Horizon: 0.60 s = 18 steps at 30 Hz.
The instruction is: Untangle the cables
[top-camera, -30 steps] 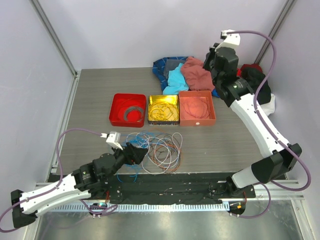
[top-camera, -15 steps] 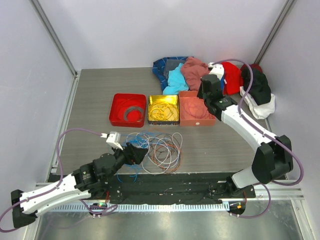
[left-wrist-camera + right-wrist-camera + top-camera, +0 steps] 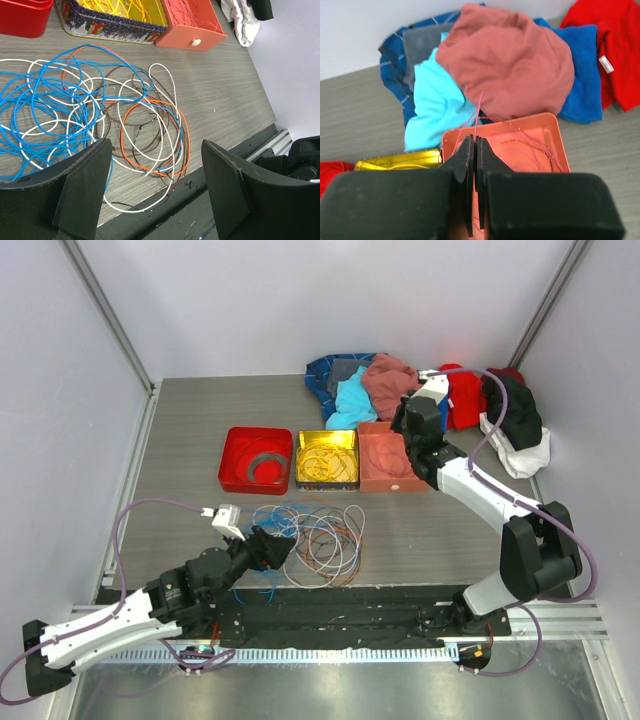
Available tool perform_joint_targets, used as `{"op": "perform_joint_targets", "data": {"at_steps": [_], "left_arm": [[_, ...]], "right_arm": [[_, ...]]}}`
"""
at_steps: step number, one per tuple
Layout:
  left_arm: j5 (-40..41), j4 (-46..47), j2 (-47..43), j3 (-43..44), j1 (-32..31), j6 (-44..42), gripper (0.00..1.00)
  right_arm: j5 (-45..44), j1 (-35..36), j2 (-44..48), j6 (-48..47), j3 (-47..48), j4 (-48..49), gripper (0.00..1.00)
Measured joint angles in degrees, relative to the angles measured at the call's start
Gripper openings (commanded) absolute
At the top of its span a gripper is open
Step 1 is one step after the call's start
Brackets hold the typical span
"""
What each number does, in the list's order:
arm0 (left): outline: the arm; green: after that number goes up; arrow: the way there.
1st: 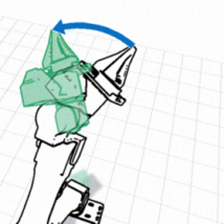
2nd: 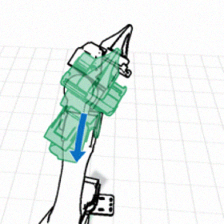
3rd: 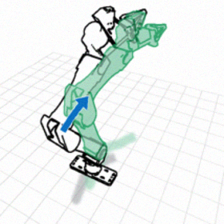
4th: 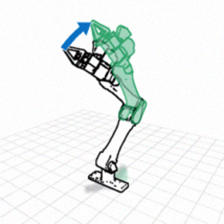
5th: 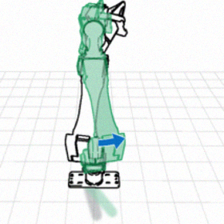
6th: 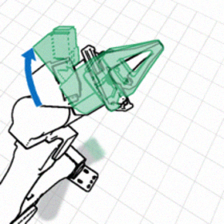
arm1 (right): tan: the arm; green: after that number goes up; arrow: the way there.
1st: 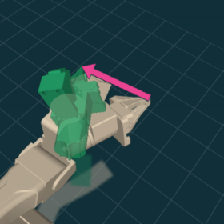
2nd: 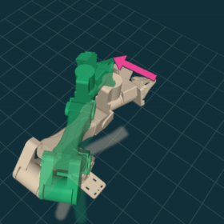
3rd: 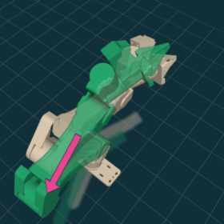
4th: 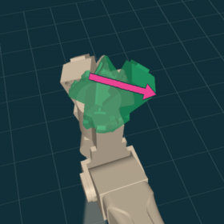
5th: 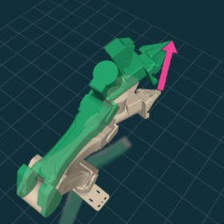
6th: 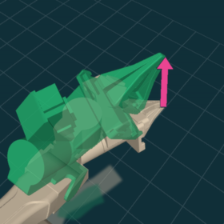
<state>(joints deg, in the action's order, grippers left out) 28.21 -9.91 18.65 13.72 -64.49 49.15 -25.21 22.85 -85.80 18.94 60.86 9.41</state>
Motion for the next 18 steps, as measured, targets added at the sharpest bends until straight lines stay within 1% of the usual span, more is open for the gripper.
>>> {"op": "perform_joint_targets", "data": {"at_steps": [2, 7, 14, 18], "left_arm": [[0.02, -0.17, -0.20, 0.00, 0.00, 0.00, 0.77], [0.07, -0.85, -1.03, 0.00, 0.00, 0.02, 0.77], [0.24, -1.20, -1.31, 0.00, 0.00, 0.00, 0.77], [0.22, -1.09, -1.29, -0.02, 0.00, 0.04, 0.77]], "right_arm": [[0.20, -0.09, 0.44, -0.61, -1.64, 3.80, 0.01], [1.66, -0.11, 0.42, -2.36, -1.55, 12.13, 0.01], [4.00, -0.28, -0.11, -4.90, 1.60, 18.08, 0.01], [5.22, -0.44, -0.11, -5.18, 0.07, 23.85, 0.01]]}}
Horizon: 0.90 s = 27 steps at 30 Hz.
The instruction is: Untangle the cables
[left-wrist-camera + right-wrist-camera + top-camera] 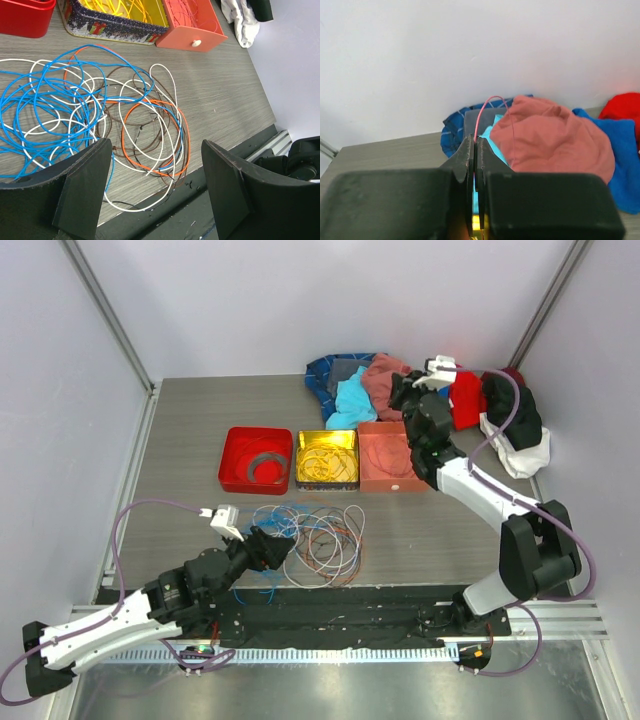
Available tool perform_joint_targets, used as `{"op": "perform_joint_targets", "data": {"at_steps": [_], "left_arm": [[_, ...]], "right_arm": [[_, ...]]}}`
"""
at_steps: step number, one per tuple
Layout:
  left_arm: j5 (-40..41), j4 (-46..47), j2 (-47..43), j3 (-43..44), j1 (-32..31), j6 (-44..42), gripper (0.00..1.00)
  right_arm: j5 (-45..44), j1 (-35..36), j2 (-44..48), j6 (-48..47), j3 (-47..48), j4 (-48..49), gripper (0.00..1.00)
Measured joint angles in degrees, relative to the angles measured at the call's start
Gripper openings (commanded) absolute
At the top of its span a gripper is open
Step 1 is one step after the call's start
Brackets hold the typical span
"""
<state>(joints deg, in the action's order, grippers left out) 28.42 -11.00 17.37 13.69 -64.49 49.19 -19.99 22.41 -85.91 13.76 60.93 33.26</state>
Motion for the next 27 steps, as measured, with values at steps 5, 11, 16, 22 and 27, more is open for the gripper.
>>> {"op": "perform_joint_targets", "data": {"at_steps": [5, 11, 16, 22, 27], "left_arm": [[-0.04, 0.00, 0.04, -0.02, 0.00, 0.11, 0.77], [-0.13, 0.00, 0.04, -0.02, 0.00, 0.11, 0.77], [-0.37, 0.26, 0.81, -0.11, 0.00, 0.11, 0.77], [-0.76, 1.33, 2.16, -0.39, 0.00, 0.11, 0.77], [-1.33, 2.56, 3.78, -0.44, 0.00, 0.11, 0.77]], "right_arm": [[2.01, -0.68, -0.09, 3.34, -9.60, 6.60, 0.01], [3.96, -0.92, -0.74, 8.63, -18.95, 8.63, 0.01], [4.72, -0.92, -0.70, 11.08, -22.05, 9.57, 0.01], [4.20, -0.92, 1.16, 12.13, -23.32, 5.05, 0.01], [2.51, -0.92, -0.31, 11.85, -20.35, -2.95, 0.01]]}}
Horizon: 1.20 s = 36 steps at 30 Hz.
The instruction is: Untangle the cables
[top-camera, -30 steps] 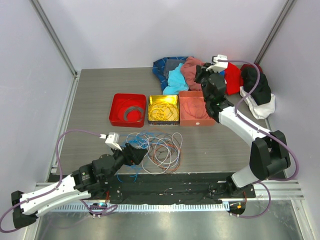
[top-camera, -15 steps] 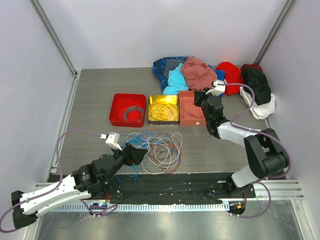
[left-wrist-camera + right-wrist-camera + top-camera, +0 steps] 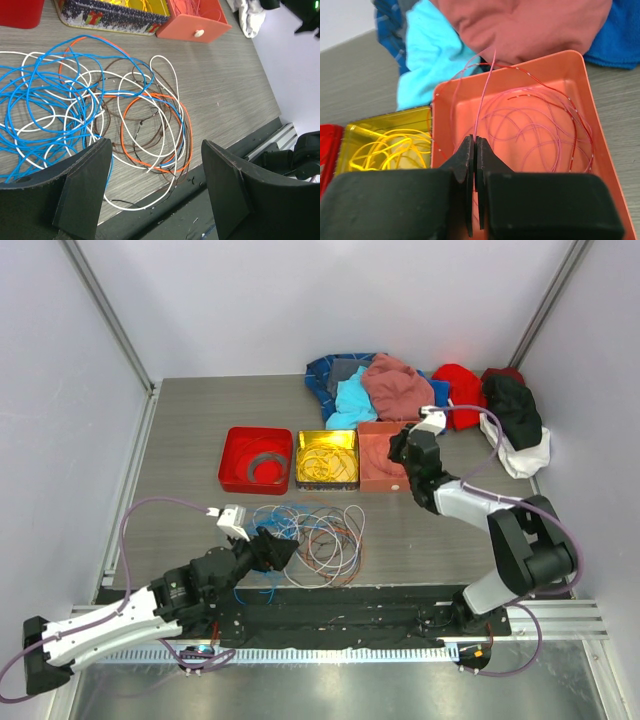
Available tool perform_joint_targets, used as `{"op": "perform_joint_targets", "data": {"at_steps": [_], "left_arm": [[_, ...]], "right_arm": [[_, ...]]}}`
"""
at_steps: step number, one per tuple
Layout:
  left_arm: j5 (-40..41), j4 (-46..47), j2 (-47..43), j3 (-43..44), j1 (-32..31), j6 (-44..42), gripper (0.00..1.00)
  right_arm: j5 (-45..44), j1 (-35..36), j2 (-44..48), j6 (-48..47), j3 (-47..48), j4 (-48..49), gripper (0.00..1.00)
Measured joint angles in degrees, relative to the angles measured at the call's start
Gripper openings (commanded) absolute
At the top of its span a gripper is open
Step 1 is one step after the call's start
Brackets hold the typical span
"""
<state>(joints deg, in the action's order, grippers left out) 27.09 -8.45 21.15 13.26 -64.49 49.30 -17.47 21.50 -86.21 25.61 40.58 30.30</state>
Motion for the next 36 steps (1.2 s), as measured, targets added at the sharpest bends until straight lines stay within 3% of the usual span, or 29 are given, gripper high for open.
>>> {"op": "perform_joint_targets", "data": {"at_steps": [5, 15, 17, 18, 19, 21, 24, 36], "left_arm": [[-0.33, 0.09, 0.83, 0.00, 0.00, 0.00, 0.77], [0.00, -0.59, -3.54, -0.02, 0.00, 0.04, 0.77], [0.13, -0.83, -3.54, -0.02, 0.00, 0.04, 0.77], [0.20, -0.94, -3.54, -0.02, 0.00, 0.04, 0.77], [0.20, -1.01, -3.52, -0.02, 0.00, 0.04, 0.77], [0.28, -1.03, -3.37, -0.02, 0.00, 0.04, 0.77], [0.28, -0.96, -2.95, -0.11, 0.00, 0.04, 0.77], [0.48, -0.04, 0.48, -0.35, 0.00, 0.02, 0.78]], "right_arm": [[-1.29, 0.00, -7.15, -0.22, 9.09, -7.67, 0.01], [-4.42, -0.46, -15.32, -3.69, 15.17, -15.74, 0.01], [-4.35, -0.63, -15.45, -3.87, 15.17, -16.96, 0.13], [-4.26, -0.63, -15.28, -3.78, 15.10, -17.35, 0.29], [-4.15, -0.63, -15.06, -3.54, 14.95, -17.55, 0.36], [-3.76, -0.61, -13.14, -2.86, 13.53, -18.47, 0.52], [-4.31, -0.02, -7.58, -2.34, 10.43, -20.17, 0.62], [-7.45, 3.52, 16.41, -2.89, 6.56, -25.11, 0.63]]}}
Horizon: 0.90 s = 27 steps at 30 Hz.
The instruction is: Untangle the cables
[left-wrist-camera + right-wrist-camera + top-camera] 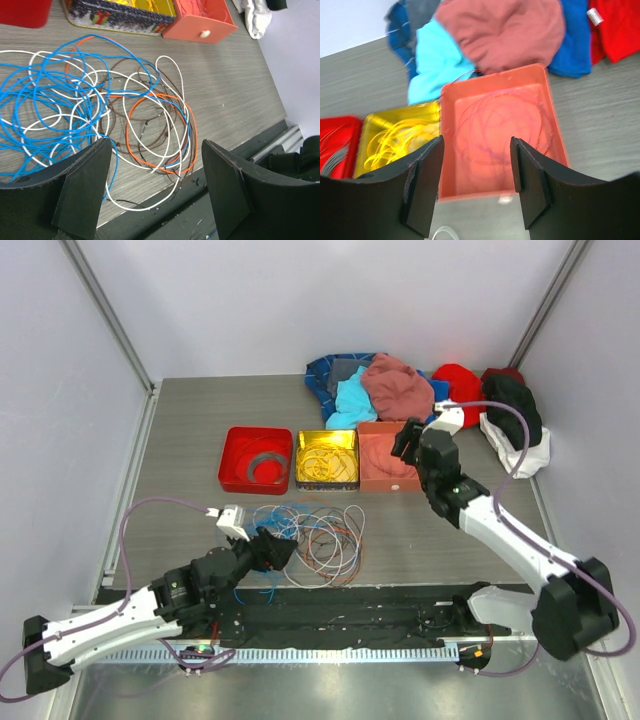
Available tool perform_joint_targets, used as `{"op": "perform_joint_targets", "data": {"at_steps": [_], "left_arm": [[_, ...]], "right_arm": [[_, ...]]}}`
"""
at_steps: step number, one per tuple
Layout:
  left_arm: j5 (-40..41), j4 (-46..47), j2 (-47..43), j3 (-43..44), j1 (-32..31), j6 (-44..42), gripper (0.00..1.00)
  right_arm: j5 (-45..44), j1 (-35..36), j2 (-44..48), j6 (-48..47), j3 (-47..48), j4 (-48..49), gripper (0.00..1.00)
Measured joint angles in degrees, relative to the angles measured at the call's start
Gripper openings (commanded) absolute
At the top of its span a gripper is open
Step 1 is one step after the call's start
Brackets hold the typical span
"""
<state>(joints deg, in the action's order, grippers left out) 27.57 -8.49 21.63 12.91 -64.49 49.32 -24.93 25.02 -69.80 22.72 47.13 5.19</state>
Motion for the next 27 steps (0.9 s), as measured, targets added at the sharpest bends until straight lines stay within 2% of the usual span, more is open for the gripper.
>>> {"op": "perform_joint_targets", "data": {"at_steps": [3, 8, 11, 12, 14, 17, 20, 23, 27], "left_arm": [[1.38, -0.85, 0.00, 0.44, 0.00, -0.09, 0.78], [4.76, -3.69, 0.11, 3.45, 0.00, -1.01, 0.80], [6.80, -5.62, 0.94, 5.92, 0.00, -1.97, 0.87], [7.54, -6.51, 1.40, 6.80, 0.00, -2.01, 0.94], [9.07, -8.57, 2.64, 8.74, 0.00, -2.10, 1.00], [10.69, -11.28, 4.87, 11.50, 0.00, -2.14, 1.00], [11.32, -13.27, 8.59, 14.58, 0.00, -2.62, 1.00], [11.47, -14.71, 13.77, 18.12, 0.00, -2.99, 1.00], [11.39, -15.39, 20.00, 21.59, 0.00, -2.97, 1.00]], "right_arm": [[0.17, 4.09, 6.01, 0.04, -3.56, -0.90, 0.63], [0.39, 16.85, 12.28, 1.03, -9.20, -3.80, 0.60], [0.57, 22.08, 18.23, 3.19, -15.37, -6.58, 0.60], [0.61, 23.28, 20.92, 4.11, -17.44, -7.56, 0.60], [0.52, 25.75, 25.77, 5.81, -20.48, -9.18, 0.60], [-0.83, 31.10, 30.36, 7.87, -22.73, -11.45, 0.62], [-4.66, 38.23, 30.45, 8.90, -22.95, -13.42, 0.63], [-7.58, 42.86, 25.16, 9.29, -22.93, -13.51, 0.64], [-8.31, 44.04, 15.37, 9.60, -22.93, -12.52, 0.64]]}}
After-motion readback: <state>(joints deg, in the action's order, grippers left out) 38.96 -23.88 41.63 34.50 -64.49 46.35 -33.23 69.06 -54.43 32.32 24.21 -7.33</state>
